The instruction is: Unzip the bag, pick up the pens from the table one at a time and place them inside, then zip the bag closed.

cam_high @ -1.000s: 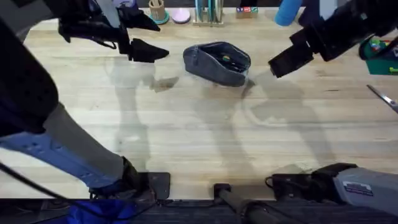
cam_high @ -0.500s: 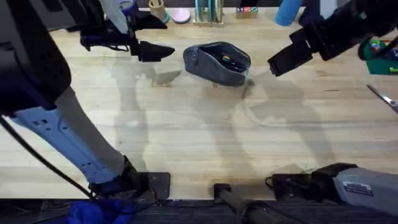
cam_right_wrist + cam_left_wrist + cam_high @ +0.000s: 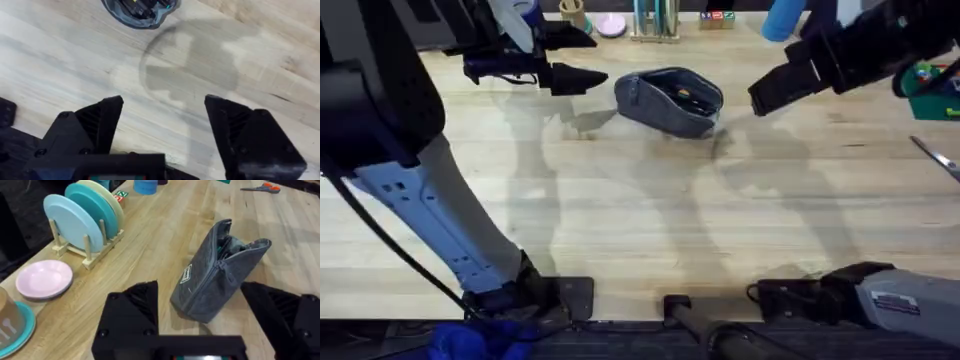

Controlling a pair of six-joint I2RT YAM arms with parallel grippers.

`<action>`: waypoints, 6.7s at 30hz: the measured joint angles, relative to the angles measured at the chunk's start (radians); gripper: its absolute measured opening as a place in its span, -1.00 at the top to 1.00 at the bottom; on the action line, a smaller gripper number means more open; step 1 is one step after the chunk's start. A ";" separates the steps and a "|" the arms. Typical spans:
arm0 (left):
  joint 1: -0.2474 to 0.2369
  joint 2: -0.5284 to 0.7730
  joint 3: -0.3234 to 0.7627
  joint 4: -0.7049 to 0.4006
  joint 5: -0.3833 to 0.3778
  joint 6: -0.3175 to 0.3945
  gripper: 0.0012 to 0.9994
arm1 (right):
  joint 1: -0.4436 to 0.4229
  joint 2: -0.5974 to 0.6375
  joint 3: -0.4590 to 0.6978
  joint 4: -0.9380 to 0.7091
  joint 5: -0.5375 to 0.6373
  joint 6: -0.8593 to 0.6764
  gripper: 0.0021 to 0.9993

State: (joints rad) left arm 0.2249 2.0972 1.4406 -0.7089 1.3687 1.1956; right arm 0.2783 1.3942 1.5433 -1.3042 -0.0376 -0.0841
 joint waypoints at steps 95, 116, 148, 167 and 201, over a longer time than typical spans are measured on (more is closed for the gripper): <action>0.010 0.000 0.000 -0.050 -0.177 -0.008 -0.99 | 0.456 0.361 0.002 0.571 0.205 0.809 -0.99; 0.010 0.000 0.000 -0.050 -0.177 -0.008 -0.99 | 0.508 0.533 0.320 0.386 0.316 0.788 -0.99; 0.010 0.000 0.000 -0.051 -0.177 -0.008 -0.99 | 0.575 0.561 0.362 0.248 0.407 1.204 -0.99; 0.010 0.000 0.000 -0.051 -0.177 -0.008 -0.99 | 0.576 0.578 0.364 0.260 0.354 1.275 -0.99; 0.010 0.000 0.000 -0.050 -0.177 -0.008 -0.99 | 0.540 0.690 0.367 0.314 0.371 1.297 -0.99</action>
State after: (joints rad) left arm 0.2352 2.0972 1.4406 -0.7593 1.1919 1.1881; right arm 0.8185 2.0838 1.9102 -0.9901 0.3332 1.2125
